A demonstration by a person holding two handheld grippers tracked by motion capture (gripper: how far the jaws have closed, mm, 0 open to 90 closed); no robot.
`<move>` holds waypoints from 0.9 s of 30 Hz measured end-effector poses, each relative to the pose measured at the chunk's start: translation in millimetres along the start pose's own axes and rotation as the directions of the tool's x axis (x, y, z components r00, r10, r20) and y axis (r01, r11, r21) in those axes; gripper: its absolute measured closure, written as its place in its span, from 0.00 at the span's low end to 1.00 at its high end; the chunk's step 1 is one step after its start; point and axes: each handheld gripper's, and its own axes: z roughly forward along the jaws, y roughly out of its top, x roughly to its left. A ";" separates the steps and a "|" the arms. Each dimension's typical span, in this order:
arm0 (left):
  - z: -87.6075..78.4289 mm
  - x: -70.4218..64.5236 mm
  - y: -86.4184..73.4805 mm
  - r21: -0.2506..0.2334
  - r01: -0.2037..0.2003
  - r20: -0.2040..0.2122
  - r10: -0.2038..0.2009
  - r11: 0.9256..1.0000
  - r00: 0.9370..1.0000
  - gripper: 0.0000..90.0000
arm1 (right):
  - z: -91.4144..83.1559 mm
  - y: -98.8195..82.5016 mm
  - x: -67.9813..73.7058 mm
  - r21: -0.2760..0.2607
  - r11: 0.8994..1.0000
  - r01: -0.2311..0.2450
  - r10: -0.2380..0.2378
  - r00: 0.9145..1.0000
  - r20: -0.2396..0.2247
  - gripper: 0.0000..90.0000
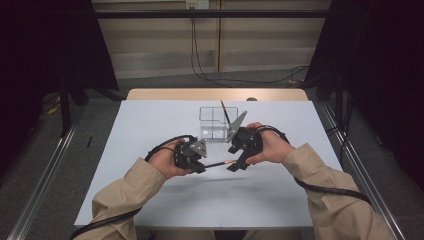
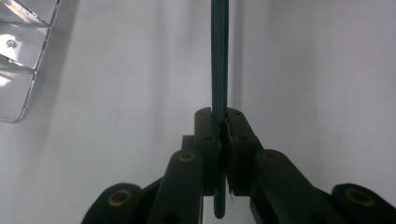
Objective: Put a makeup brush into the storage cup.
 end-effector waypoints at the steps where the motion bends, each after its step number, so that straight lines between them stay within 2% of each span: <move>1: -0.5 0.5 -0.4 0.000 0.000 0.004 0.000 1.000 1.000 0.95 | -0.2 -0.3 -0.7 -0.002 1.000 -0.001 0.001 1.000 -0.001 0.25; 3: -1.5 1.0 -1.3 0.000 -0.002 0.000 0.002 1.000 1.000 0.95 | -0.8 -1.6 -1.9 -0.010 1.000 -0.010 0.010 1.000 0.005 0.19; 6: -1.9 0.9 -2.8 -0.008 0.010 -0.002 -0.010 1.000 1.000 0.95 | -1.1 -4.3 -4.0 -0.024 0.999 -0.027 0.027 1.000 0.005 0.16; 9: -2.9 2.0 -4.0 -0.012 0.016 0.006 -0.016 1.000 1.000 0.95 | -1.0 -6.9 -4.1 -0.041 0.998 -0.046 0.047 0.999 0.003 0.15; 12: -3.3 2.6 -5.6 -0.030 0.027 -0.003 -0.027 0.999 1.000 0.95 | -1.8 -9.6 -4.8 -0.066 0.996 -0.058 0.058 0.998 -0.002 0.14; 13: -4.1 3.3 -5.8 -0.029 0.029 0.007 -0.028 0.999 1.000 0.95 | -2.4 -10.8 -5.0 -0.077 0.995 -0.062 0.062 0.998 -0.001 0.14; 16: -5.0 3.2 -7.7 -0.049 0.038 -0.006 -0.039 0.998 0.999 0.95 | -4.3 -13.4 -6.0 -0.103 0.991 -0.086 0.087 0.996 0.005 0.13; 17: -6.1 3.9 -8.3 -0.055 0.042 0.001 -0.042 0.998 0.999 0.95 | -5.1 -14.6 -6.8 -0.119 0.989 -0.089 0.090 0.996 0.010 0.13; 18: -6.3 4.1 -9.5 -0.069 0.049 -0.005 -0.049 0.996 0.999 0.95 | -6.0 -15.9 -7.7 -0.137 0.986 -0.092 0.094 0.995 0.015 0.13; 19: -7.4 5.0 -10.8 -0.072 0.056 0.008 -0.056 0.996 0.998 0.95 | -6.8 -17.1 -8.2 -0.151 0.984 -0.099 0.102 0.995 0.013 0.13; 21: -7.5 5.5 -13.0 -0.090 0.065 -0.004 -0.065 0.994 0.998 0.95 | -8.0 -19.5 -9.2 -0.173 0.979 -0.107 0.111 0.994 0.009 0.13; 27: -10.9 7.5 -19.0 -0.141 0.090 -0.006 -0.092 0.986 0.996 0.95 | -8.3 -24.2 -9.9 -0.198 0.972 -0.123 0.127 0.992 0.006 0.12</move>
